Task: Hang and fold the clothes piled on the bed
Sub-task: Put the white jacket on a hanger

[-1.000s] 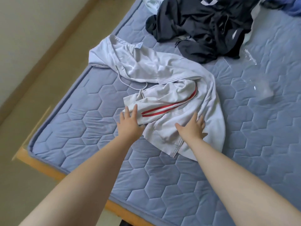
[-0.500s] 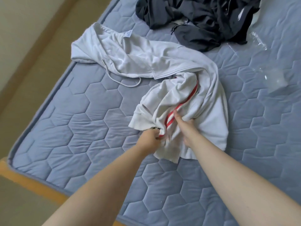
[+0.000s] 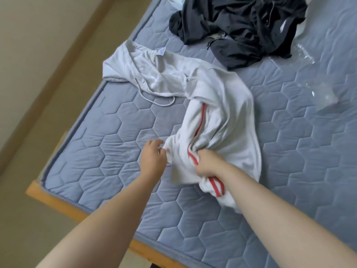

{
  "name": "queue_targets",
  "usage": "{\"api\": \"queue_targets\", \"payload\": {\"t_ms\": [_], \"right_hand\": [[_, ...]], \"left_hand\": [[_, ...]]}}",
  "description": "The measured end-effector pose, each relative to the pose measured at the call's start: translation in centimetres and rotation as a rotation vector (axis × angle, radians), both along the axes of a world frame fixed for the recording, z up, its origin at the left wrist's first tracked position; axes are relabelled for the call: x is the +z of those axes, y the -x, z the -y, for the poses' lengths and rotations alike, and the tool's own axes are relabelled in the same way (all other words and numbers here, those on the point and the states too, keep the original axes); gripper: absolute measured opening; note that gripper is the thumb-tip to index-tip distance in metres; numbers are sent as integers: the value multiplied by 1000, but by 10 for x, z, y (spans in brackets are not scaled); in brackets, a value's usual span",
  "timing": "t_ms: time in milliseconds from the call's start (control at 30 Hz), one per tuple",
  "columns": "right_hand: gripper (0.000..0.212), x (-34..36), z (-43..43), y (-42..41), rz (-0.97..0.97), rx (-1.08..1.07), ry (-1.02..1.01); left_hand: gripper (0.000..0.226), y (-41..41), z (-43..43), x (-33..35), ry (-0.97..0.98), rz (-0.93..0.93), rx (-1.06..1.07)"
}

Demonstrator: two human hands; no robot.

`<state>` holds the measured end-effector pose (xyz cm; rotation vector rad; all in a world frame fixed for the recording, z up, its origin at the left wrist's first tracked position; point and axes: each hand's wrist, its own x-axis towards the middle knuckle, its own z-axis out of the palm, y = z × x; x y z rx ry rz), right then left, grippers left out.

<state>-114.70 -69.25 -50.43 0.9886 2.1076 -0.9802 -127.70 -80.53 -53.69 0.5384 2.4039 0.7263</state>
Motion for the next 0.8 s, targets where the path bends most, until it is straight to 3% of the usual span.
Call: {"api": "queue_targets", "payload": {"t_ms": [67,100,167,233,333,467,567,667,800], "right_hand": [[4,17,7,-3,120,333,103],[6,21,10,-5,175,413,95],[12,19,14,-9,167,342,-34],[38,4,16,-14,85,147,-287],[83,-16,11,-15,15,-7,-507],[99,-31,-19,0,11,201,-679],[107,-48,-47,12,15,298,-564],[114,-65,-59,15,72,123,-279],[101,-74,-57,15,13,95,-264]], "left_hand": [[40,4,-4,1,-28,97,-4],[42,3,-6,3,-18,151,-27],[48,1,-9,3,39,270,-85],[55,-3,-9,2,91,379,-102],[64,-6,-6,-6,86,417,-109],[73,-9,-2,-17,40,473,-145],[70,-10,-1,-25,-4,491,-159],[71,-15,-1,-35,-31,487,-160],[73,-16,6,-45,-54,480,-181]]}}
